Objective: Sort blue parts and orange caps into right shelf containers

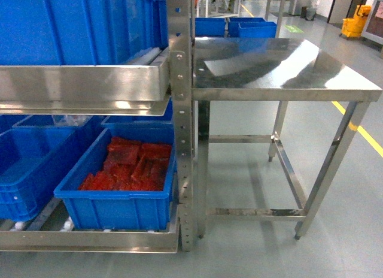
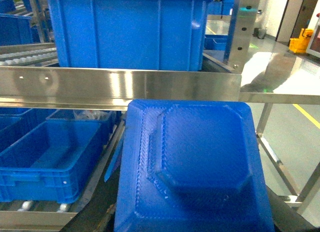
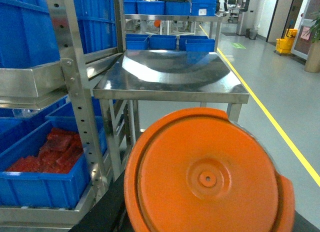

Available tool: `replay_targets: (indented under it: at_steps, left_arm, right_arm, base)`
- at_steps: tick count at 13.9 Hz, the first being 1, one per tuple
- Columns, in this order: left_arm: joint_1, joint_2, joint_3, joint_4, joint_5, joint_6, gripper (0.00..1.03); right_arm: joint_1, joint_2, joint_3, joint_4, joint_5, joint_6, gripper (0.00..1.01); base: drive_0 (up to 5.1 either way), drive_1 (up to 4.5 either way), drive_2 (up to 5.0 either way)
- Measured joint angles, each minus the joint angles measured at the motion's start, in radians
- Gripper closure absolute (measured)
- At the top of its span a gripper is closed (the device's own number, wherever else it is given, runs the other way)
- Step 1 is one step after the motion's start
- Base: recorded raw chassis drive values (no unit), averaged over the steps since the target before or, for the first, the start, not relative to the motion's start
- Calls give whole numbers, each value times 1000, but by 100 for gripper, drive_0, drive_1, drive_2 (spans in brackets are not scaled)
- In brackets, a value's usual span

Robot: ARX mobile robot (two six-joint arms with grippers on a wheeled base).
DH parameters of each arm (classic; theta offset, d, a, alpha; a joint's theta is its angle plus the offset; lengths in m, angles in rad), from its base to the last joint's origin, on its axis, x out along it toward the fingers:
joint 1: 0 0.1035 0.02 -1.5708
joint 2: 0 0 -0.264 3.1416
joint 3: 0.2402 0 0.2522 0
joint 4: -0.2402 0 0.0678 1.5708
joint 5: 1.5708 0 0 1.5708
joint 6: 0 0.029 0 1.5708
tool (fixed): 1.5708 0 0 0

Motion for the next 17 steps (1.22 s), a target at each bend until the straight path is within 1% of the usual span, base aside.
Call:
replay_targets:
  at_steps: [17]
  left_arm:
    - [0, 0, 0, 0, 1, 0, 60]
  right_arm:
    - [0, 0, 0, -2, 0, 0, 56]
  base:
    - [-507, 233, 233]
